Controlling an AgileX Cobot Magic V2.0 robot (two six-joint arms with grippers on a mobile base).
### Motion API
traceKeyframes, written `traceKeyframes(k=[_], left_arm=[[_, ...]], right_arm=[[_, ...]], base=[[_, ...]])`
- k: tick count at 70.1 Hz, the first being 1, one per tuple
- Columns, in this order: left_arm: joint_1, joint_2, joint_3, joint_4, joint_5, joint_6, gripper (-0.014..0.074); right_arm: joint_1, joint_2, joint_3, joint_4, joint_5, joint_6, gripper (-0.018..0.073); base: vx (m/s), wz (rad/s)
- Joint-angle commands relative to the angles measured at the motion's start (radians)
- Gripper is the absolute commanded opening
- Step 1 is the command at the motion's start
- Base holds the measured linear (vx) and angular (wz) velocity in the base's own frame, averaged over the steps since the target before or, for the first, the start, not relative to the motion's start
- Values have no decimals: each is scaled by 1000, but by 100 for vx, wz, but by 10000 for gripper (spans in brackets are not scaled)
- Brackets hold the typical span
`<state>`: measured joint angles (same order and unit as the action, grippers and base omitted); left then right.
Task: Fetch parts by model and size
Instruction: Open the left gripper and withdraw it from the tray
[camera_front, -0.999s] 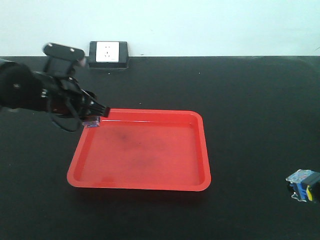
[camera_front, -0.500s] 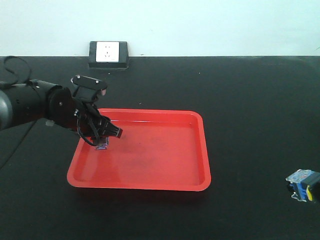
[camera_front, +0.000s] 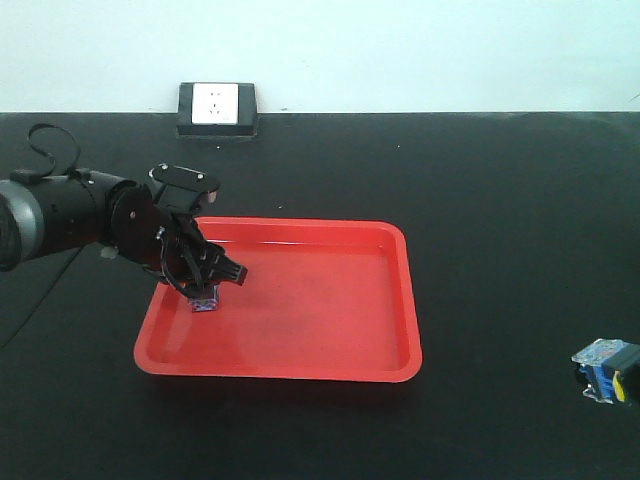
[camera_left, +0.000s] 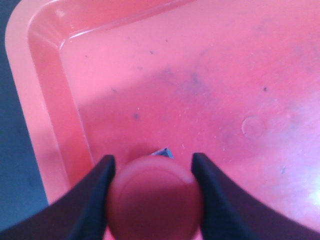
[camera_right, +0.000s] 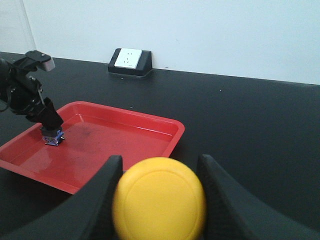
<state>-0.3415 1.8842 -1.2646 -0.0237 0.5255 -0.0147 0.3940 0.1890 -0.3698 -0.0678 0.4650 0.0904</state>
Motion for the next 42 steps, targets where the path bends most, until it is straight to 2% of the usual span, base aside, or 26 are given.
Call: traceKeyframes(k=[1, 7, 18, 42], left_arm=[[-6, -62, -66, -12, -3, -10, 442], [-6, -92, -108, -11, 41, -29, 472], [-7, -198, -142, -11, 67, -29, 470], [-7, -626, -93, -8, 68, -23, 470]], right_arm=[[-1, 12, -28, -8, -83, -6, -10], [-1, 12, -28, -8, -83, -6, -10], [-1, 12, -28, -8, -83, -6, -10], [-1, 12, -28, -8, -83, -6, -10]], base=[[0, 0], [0, 0], [0, 0], [0, 0]])
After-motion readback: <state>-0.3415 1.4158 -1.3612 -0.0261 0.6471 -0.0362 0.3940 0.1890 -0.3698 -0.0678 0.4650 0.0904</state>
